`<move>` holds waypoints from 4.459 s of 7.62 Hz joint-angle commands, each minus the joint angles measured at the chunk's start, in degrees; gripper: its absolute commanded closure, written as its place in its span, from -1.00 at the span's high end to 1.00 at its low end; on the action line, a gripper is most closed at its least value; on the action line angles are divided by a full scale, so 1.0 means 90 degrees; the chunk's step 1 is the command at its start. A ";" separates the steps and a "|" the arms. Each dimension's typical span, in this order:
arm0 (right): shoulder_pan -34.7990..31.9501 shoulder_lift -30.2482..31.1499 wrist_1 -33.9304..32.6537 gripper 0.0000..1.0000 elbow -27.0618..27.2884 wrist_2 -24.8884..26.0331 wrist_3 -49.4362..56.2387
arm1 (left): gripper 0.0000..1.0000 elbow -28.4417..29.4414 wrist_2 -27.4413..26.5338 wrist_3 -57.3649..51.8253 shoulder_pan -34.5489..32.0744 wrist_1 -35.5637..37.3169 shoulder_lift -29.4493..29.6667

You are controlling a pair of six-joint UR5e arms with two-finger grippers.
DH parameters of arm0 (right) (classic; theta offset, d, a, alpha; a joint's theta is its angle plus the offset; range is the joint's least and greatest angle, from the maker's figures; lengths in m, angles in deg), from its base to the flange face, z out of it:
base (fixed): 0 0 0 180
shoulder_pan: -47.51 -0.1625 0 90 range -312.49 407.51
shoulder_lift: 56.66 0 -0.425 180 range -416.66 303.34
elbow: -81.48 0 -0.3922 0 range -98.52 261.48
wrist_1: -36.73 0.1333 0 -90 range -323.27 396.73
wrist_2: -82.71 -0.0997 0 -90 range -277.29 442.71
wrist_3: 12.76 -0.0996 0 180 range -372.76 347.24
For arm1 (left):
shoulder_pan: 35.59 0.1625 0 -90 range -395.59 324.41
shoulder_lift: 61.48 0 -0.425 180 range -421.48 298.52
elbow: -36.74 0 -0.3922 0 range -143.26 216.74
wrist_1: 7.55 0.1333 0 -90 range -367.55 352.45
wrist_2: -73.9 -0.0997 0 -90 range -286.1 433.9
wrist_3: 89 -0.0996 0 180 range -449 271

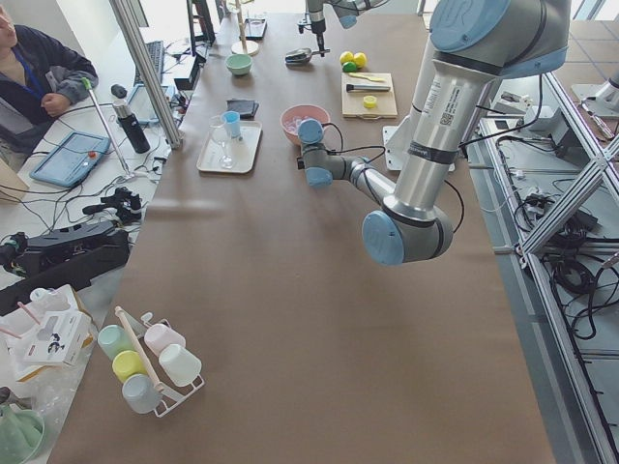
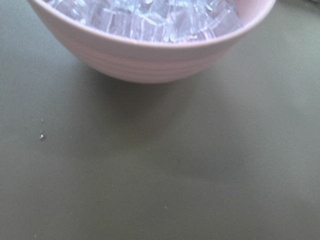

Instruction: Put ice in cup with scoop

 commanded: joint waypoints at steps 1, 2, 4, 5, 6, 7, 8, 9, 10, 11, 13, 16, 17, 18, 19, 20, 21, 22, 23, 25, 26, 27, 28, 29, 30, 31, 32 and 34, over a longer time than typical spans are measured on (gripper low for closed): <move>-0.0018 0.0022 -0.0866 -1.00 0.0827 0.0009 0.0077 | 0.96 0.0460 -0.0122 0.0006 -0.0004 -0.0386 0.0567; -0.0019 0.0002 -0.1472 -1.00 0.1228 0.0057 0.0541 | 0.97 0.0819 -0.0210 0.0006 -0.0004 -0.0793 0.0772; -0.0233 -0.0163 -0.2343 -1.00 0.1990 0.0291 0.1316 | 0.97 0.1173 -0.0210 0.0015 -0.0023 -0.1867 0.0687; -0.0243 -0.0531 -0.2744 -1.00 0.2100 0.0350 0.1463 | 0.97 0.1213 -0.0230 0.0015 -0.0023 -0.2190 0.0637; -0.0243 -0.0854 -0.2816 -1.00 0.2063 0.0380 0.2402 | 0.97 0.1320 -0.0472 0.0083 0.0016 -0.2493 0.0637; -0.0243 -0.1099 -0.2787 -1.00 0.2072 0.0709 0.3658 | 0.97 0.1456 -0.0503 0.0557 0.0026 -0.2902 0.0647; -0.0137 -0.1334 -0.2826 -1.00 0.2198 0.1060 0.4570 | 0.96 0.1825 -0.0513 0.0939 0.0035 -0.3651 0.0666; 0.0116 -0.1375 -0.2875 -1.00 0.2383 0.1286 0.5034 | 0.96 0.2157 -0.0523 0.0953 0.0035 -0.4084 0.0734; 0.0195 -0.1462 -0.3184 -1.00 0.2626 0.1511 0.5802 | 0.96 0.2296 -0.0639 0.0972 0.0035 -0.4078 0.0880; 0.0293 -0.1879 -0.4232 -1.00 0.3103 0.1784 0.6554 | 0.96 0.2568 -0.0824 0.1001 0.0142 -0.4068 0.1181; 0.0644 -0.3262 -0.6615 -1.00 0.3469 0.2526 0.7476 | 0.97 0.2619 -0.1079 0.1002 0.0338 -0.4059 0.1340; 0.1093 -0.4426 -0.7977 -1.00 0.2711 0.2986 0.8025 | 0.96 0.2668 -0.1275 0.1002 0.0406 -0.4020 0.1398; 0.1317 -0.5050 -0.8437 -1.00 0.2195 0.3239 0.8085 | 0.97 0.2659 -0.1314 0.1011 0.0407 -0.4010 0.1408; 0.1416 -0.5463 -0.8586 -1.00 0.1812 0.3386 0.8211 | 0.97 0.2668 -0.1411 0.1011 0.0407 -0.4010 0.1437; 0.1436 -0.5776 -0.8772 -1.00 0.1577 0.3494 0.8338 | 0.96 0.2659 -0.1412 0.1011 0.0407 -0.4010 0.1438; 0.1756 -0.6214 -0.9180 -1.00 0.1342 0.3872 0.8397 | 0.97 0.2658 -0.1402 0.1011 0.0407 -0.4010 0.1438; 0.2029 -0.6393 -0.9387 -1.00 0.1214 0.4157 0.8398 | 0.96 0.2658 -0.1402 0.1011 0.0407 -0.4010 0.1438; 0.2226 -0.6530 -0.9456 -1.00 0.0981 0.4304 0.8378 | 0.97 0.2658 -0.1402 0.1011 0.0407 -0.4019 0.1438; 0.2285 -0.6744 -0.9486 -1.00 0.0543 0.4422 0.8378 | 0.97 0.2658 -0.1402 0.1011 0.0407 -0.4020 0.1438; 0.2549 -0.7077 -0.9477 -1.00 -0.0171 0.4598 0.8281 | 0.96 0.2649 -0.1382 0.1011 0.0397 -0.4029 0.1428; 0.2569 -0.7271 -0.9486 -1.00 -0.0406 0.4599 0.8251 | 0.97 0.2649 -0.1373 0.1011 0.0387 -0.4029 0.1428; 0.2627 -0.7351 -0.9477 -1.00 -0.0544 0.4599 0.8241 | 0.97 0.2639 -0.1363 0.1011 0.0387 -0.4039 0.1418; 0.2696 -0.7400 -0.9477 -1.00 -0.0603 0.4618 0.8203 | 0.96 0.2639 -0.1363 0.1011 0.0377 -0.4049 0.1418; 0.2783 -0.7449 -0.9467 -1.00 -0.0729 0.4628 0.8096 | 0.97 0.2629 -0.1353 0.1011 0.0387 -0.4059 0.1408; 0.2842 -0.7507 -0.9447 -1.00 -0.0866 0.4715 0.8076 | 0.96 0.2629 -0.1353 0.1002 0.0387 -0.4059 0.1399; 0.2843 -0.7527 -0.9428 -1.00 -0.0954 0.4755 0.8075 | 0.97 0.2629 -0.1353 0.1002 0.0387 -0.4068 0.1389; 0.2843 -0.7576 -0.9370 -1.00 -0.1061 0.4755 0.8075 | 0.96 0.2620 -0.1353 0.1011 0.0377 -0.4078 0.1389; 0.2979 -0.7702 -0.9194 -1.00 -0.1451 0.4745 0.7589 | 0.96 0.2620 -0.1353 0.1011 0.0377 -0.4078 0.1389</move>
